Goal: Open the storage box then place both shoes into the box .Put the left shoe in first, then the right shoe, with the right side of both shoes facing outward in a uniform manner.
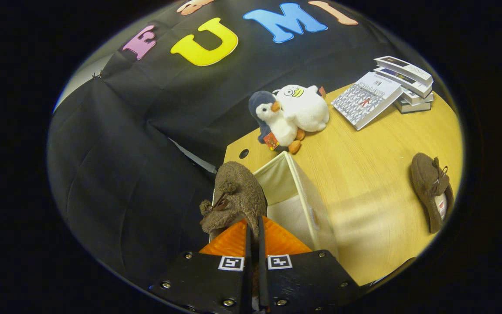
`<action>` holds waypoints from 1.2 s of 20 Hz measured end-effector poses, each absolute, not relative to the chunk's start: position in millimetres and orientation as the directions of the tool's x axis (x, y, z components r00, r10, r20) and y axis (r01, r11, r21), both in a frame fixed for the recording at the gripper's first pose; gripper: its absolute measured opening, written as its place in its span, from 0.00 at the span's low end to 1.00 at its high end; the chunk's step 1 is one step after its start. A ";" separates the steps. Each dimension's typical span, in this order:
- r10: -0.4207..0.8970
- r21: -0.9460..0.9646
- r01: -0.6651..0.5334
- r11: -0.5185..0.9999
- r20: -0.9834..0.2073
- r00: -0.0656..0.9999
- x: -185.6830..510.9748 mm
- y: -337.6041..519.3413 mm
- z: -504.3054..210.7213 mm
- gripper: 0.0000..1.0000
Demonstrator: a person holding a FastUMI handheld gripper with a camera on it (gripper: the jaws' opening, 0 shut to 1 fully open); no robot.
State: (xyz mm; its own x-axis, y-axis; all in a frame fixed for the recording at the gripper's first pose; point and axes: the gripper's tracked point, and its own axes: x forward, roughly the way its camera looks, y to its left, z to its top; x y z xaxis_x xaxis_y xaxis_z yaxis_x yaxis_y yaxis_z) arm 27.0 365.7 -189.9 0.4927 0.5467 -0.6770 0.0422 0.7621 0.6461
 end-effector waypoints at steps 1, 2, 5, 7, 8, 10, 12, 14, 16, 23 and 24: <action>0.545 0.642 0.044 0.765 -0.683 0.487 24.8 371.1 -193.7 0.06; 0.540 0.637 0.048 0.769 -0.689 0.483 24.0 375.1 -197.2 0.06; 0.535 0.633 0.062 0.772 -0.698 0.476 21.2 385.8 -206.6 0.06; 0.536 0.637 0.072 0.767 -0.699 0.474 21.4 391.9 -210.3 0.06; 0.537 0.638 0.072 0.767 -0.699 0.473 20.6 395.2 -211.4 0.06; 0.540 0.634 0.065 0.771 -0.704 0.462 15.2 401.1 -216.5 0.06; 0.539 0.625 0.055 0.779 -0.711 0.451 12.5 406.4 -221.8 0.06; 0.535 0.608 0.040 0.793 -0.726 0.433 5.9 409.8 -228.0 0.05; 0.546 0.606 0.016 0.795 -0.728 0.414 1.7 415.8 -231.9 0.06; 0.620 0.627 -0.141 0.766 -0.664 0.417 3.7 420.1 -202.9 0.99; 0.614 0.606 -0.176 0.776 -0.660 0.433 4.8 414.2 -197.6 0.98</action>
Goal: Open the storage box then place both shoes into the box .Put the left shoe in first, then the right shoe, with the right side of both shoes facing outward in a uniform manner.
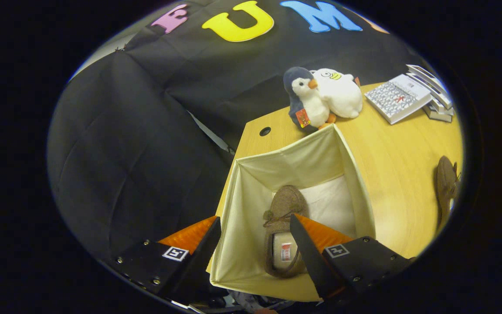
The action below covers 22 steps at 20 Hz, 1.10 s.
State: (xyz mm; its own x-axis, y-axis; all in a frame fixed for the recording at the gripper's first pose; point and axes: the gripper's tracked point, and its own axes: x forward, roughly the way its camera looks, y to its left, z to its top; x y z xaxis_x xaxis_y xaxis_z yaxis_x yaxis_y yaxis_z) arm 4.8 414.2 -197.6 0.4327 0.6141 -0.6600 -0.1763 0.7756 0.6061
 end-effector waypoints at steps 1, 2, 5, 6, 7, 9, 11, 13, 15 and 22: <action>0.613 0.594 -0.201 0.779 -0.653 0.445 6.4 409.1 -192.0 0.98; 0.613 0.584 -0.223 0.780 -0.643 0.460 7.6 401.8 -185.9 0.98; 0.608 0.558 -0.271 0.784 -0.602 0.518 17.9 370.1 -164.9 0.98; 0.600 0.545 -0.282 0.790 -0.594 0.536 20.3 356.5 -159.9 0.98; 0.592 0.531 -0.290 0.796 -0.585 0.554 23.6 342.2 -155.3 0.98; 0.575 0.506 -0.299 0.809 -0.573 0.584 28.3 313.9 -149.0 0.98; 0.549 0.478 -0.294 0.828 -0.578 0.604 30.0 283.2 -147.9 0.97; 0.527 0.449 -0.294 0.843 -0.588 0.614 29.9 255.0 -149.2 0.98; 0.507 0.423 -0.293 0.858 -0.596 0.623 30.0 227.7 -152.4 0.98; 0.407 0.328 -0.247 0.912 -0.643 0.649 29.1 136.8 -175.3 0.98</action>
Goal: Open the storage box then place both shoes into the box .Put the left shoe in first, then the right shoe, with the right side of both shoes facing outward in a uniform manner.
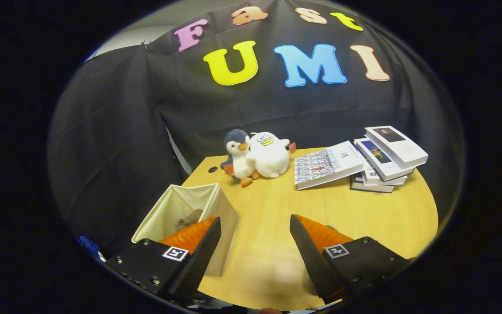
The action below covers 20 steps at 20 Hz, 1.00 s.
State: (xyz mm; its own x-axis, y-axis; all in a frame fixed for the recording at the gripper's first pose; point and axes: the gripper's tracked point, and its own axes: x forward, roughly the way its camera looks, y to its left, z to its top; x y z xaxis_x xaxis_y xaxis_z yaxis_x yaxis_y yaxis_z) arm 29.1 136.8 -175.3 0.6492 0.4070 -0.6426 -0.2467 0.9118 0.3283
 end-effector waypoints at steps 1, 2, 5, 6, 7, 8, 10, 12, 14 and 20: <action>0.390 0.310 -0.240 0.920 -0.651 0.652 29.0 124.3 -180.5 0.98; 0.373 0.293 -0.234 0.927 -0.660 0.652 27.8 113.1 -186.9 0.98; 0.339 0.263 -0.215 0.941 -0.686 0.644 24.1 85.2 -204.9 0.98; 0.332 0.258 -0.210 0.943 -0.693 0.640 22.7 77.7 -211.5 0.98; 0.322 0.250 -0.204 0.947 -0.702 0.635 21.4 70.1 -217.7 0.98; 0.313 0.242 -0.198 0.950 -0.711 0.630 20.0 62.8 -224.9 0.98; 0.291 0.217 -0.193 0.957 -0.732 0.616 16.0 48.5 -240.6 0.98; 0.277 0.197 -0.197 0.960 -0.754 0.595 9.4 37.5 -255.9 0.98; 0.262 0.175 -0.204 0.963 -0.777 0.573 2.3 26.8 -271.9 0.98; 0.239 0.134 -0.237 0.962 -0.829 0.505 -16.5 8.0 -312.7 0.98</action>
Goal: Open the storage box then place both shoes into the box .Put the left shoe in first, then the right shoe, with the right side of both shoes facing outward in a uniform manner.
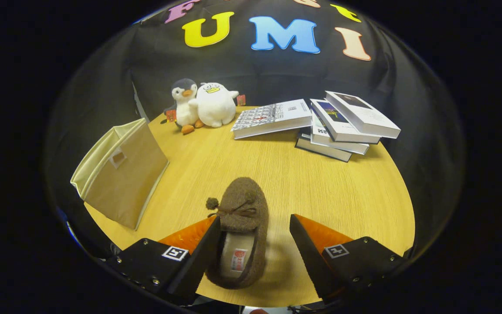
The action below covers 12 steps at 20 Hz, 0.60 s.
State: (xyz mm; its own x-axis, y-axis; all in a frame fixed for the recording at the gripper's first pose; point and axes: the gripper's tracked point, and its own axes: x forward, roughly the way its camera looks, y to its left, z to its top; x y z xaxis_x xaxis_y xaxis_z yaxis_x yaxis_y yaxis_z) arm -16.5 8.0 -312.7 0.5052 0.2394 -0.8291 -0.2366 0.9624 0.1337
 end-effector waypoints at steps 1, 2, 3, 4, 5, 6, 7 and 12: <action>0.240 0.133 -0.243 0.961 -0.836 0.493 -19.2 7.3 -318.1 0.98; 0.239 0.130 -0.250 0.959 -0.844 0.480 -21.4 6.2 -324.7 0.98; 0.234 0.123 -0.256 0.959 -0.852 0.469 -23.0 4.8 -330.9 0.98; 0.232 0.119 -0.262 0.958 -0.860 0.455 -25.4 3.6 -336.8 0.98; 0.232 0.120 -0.266 0.956 -0.866 0.443 -26.5 4.1 -342.2 0.98; 0.225 0.115 -0.268 0.957 -0.874 0.430 -27.9 2.9 -348.6 0.98; 0.217 0.109 -0.267 0.957 -0.884 0.415 -29.6 1.9 -355.2 0.98; 0.232 0.158 -0.220 0.963 -0.902 0.365 -33.9 8.7 -372.6 0.75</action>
State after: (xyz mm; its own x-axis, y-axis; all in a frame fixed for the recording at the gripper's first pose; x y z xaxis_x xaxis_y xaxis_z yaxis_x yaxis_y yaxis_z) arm -33.9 8.7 -372.6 0.3654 0.2316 -0.9016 -0.2205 0.9625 0.1579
